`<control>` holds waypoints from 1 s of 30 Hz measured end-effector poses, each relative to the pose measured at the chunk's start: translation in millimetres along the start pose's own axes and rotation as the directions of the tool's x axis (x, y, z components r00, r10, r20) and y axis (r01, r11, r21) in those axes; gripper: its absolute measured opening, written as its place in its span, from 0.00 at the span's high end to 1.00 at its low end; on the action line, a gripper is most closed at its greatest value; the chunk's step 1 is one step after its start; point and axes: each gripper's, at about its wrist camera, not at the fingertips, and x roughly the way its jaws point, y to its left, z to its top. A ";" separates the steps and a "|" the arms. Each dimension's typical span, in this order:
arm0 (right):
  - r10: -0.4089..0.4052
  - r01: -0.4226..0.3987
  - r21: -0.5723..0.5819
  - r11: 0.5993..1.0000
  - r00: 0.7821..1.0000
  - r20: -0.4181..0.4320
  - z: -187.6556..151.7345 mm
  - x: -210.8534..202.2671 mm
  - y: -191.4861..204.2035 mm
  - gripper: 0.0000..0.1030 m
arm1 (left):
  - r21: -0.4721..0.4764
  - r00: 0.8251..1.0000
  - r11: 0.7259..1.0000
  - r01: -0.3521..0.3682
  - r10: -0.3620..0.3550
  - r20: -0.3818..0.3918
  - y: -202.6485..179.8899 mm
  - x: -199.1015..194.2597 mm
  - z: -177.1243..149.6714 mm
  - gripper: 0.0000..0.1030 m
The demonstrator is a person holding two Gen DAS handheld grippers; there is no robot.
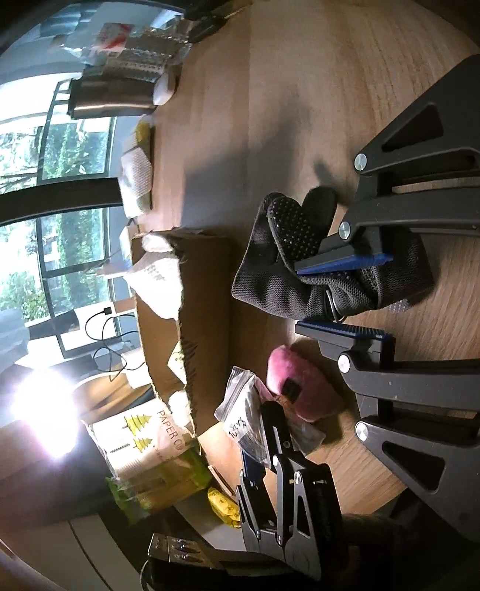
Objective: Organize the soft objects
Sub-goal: 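Grasp the cotton swab bag with the left gripper while the right gripper holds the sock, then carry the sock with the right gripper while the left gripper carries the swab bag into the box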
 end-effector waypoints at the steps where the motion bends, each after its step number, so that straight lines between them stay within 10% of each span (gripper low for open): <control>1: -0.002 0.003 -0.004 1.000 1.000 0.001 2.5 -0.3 1.5 0.74 | -0.003 1.000 1.000 0.002 -0.002 0.006 1.9 -2.0 0.8 0.55; 30: -0.079 0.082 -0.137 0.987 0.996 0.029 84.2 1.0 56.4 0.74 | -0.050 0.979 0.997 0.060 -0.049 0.199 65.8 -45.1 43.3 0.55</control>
